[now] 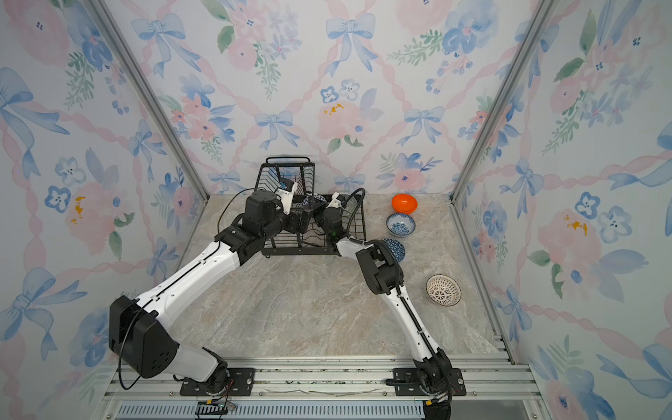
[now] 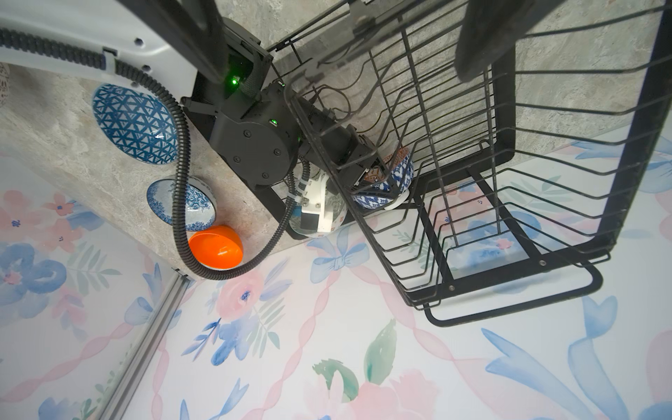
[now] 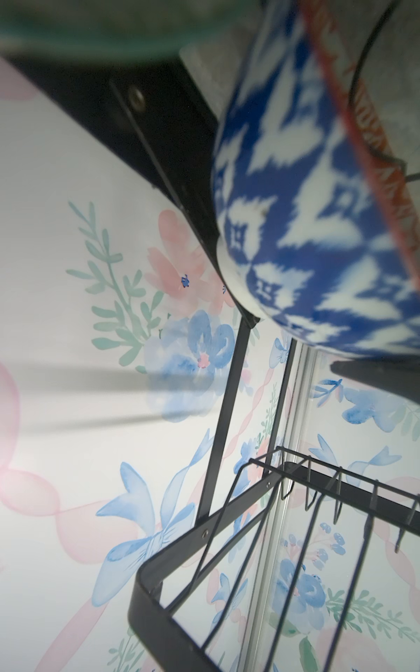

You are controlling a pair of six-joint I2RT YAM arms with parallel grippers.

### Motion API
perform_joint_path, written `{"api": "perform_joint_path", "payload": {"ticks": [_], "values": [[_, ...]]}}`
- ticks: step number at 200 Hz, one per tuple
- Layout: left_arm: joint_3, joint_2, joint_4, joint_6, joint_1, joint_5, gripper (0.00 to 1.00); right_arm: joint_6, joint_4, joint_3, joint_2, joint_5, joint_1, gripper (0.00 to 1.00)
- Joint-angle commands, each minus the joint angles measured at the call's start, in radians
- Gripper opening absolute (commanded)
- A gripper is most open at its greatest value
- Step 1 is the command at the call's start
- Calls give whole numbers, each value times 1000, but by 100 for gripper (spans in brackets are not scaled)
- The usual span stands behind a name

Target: Load the bowls into the dish rack

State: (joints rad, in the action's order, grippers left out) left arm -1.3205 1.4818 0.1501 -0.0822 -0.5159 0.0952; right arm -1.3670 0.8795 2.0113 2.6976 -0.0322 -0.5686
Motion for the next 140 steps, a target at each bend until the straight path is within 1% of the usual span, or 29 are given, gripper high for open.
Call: {"api": "perform_joint_path", "payload": {"ticks": [1,81,120,140], "values": [[24,-2,31,-18,10,-20,98,20,14,19,39,11,-22,7],[24,3,22,-20,14,-23,98,2,-29,46,34,16,-21,10],[22,2,20,-24,14,-28,98,-20,-36,22,17,5,-17,13],[23,1,20,-26,14,-30,98,-40,-40,-2,-2,-22,-19,13]]}}
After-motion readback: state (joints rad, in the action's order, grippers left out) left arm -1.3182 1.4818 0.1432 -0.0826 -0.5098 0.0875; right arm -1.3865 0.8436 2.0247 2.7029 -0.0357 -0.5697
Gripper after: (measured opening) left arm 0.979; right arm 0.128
